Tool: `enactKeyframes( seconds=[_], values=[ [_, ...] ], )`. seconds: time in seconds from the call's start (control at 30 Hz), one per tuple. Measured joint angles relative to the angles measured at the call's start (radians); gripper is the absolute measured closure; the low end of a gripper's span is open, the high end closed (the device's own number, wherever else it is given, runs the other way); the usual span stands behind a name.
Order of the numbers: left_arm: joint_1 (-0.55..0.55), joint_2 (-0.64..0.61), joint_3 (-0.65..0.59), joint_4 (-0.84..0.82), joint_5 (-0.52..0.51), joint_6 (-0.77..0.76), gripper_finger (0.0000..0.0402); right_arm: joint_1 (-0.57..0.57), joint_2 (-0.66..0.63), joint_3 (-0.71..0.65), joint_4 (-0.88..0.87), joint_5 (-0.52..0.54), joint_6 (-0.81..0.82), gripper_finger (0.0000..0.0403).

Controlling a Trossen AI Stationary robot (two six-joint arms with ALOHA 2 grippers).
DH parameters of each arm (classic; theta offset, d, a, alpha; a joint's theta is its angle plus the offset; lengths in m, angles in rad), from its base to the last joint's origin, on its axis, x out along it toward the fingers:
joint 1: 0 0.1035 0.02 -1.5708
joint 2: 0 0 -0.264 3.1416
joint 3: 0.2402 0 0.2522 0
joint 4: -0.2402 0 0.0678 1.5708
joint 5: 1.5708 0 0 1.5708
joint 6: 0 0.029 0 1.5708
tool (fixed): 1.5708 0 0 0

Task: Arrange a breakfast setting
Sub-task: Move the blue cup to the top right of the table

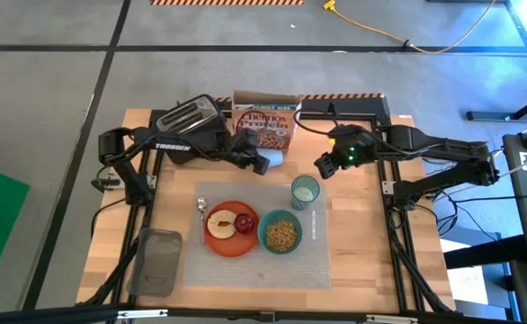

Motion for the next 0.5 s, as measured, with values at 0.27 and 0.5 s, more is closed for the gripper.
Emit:
enactKeyframes(
  seconds=[0.27,0.5],
  values=[
    [-0.091,-0.005,-0.002,-0.124,-0.189,-0.033,0.0121,0.0,0.001,0.0,0.0,0.005,-0.036,0.0221],
    [-0.064,0.043,-0.002,0.005,-0.231,-0.04,0.0145,0.0,0.001,-0.001,0.0,0.019,-0.05,0.0221]
  ],
)
